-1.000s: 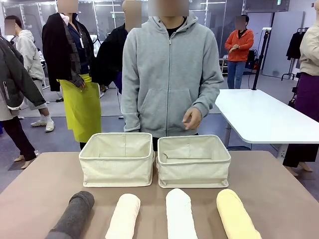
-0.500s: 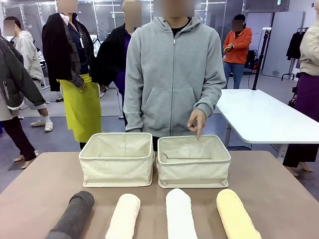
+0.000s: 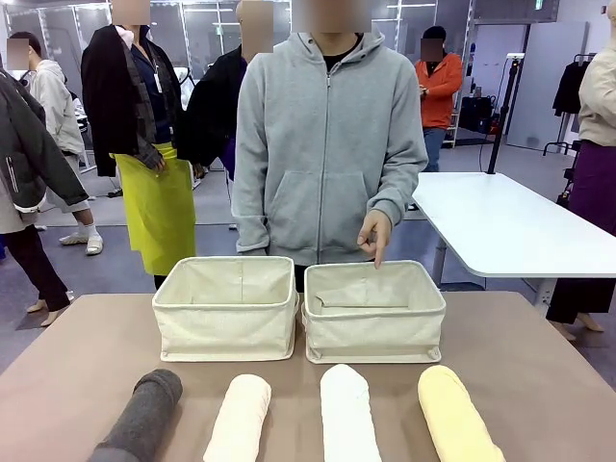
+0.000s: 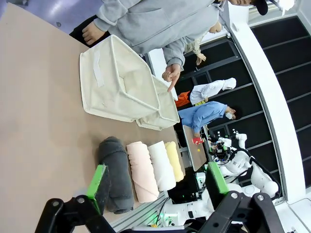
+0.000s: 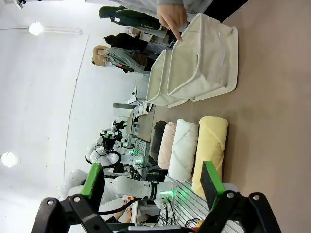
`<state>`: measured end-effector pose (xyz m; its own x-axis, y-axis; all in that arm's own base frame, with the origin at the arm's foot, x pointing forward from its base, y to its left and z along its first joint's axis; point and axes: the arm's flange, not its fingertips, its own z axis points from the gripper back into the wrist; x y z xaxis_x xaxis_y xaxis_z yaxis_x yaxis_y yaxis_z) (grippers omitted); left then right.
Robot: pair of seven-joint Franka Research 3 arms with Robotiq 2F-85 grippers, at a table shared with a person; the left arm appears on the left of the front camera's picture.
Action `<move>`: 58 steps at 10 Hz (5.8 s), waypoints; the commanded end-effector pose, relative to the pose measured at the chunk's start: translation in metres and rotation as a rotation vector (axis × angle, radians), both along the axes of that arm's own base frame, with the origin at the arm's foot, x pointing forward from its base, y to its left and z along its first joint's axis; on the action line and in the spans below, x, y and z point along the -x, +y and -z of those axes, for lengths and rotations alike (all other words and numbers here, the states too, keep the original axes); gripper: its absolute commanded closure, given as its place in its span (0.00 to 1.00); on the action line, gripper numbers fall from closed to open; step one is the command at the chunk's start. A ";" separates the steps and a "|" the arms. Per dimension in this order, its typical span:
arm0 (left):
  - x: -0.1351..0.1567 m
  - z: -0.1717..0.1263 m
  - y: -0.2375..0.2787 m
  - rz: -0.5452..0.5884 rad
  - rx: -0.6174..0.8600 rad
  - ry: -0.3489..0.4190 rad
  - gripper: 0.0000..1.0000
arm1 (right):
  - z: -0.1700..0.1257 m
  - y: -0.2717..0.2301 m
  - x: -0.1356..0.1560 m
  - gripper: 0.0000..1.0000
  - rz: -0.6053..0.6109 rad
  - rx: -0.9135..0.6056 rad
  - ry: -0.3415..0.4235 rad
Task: Divide the towels into two baskets.
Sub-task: Pick up one hotel-folded towel and place it in the Fabric basket indicated by the person.
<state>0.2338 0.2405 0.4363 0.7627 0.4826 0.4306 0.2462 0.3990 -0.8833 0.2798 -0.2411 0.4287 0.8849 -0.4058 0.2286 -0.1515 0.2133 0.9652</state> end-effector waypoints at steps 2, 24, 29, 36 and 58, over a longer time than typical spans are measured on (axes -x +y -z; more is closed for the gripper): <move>0.002 -0.001 0.001 0.005 0.008 -0.017 0.00 | -0.003 -0.001 0.001 0.00 0.001 -0.009 -0.012; 0.002 -0.001 0.001 0.005 0.008 -0.017 0.00 | 0.073 0.357 -0.093 0.00 -0.230 1.143 0.370; 0.002 -0.001 0.001 0.005 0.008 -0.017 0.00 | 0.110 0.362 -0.080 0.00 -0.292 1.218 0.396; 0.002 -0.001 0.001 0.005 0.008 -0.017 0.00 | 0.120 0.364 -0.072 0.58 -0.329 1.184 0.406; 0.002 -0.001 0.001 0.005 0.008 -0.017 0.00 | -0.136 0.457 -0.071 0.65 -0.779 1.608 -0.568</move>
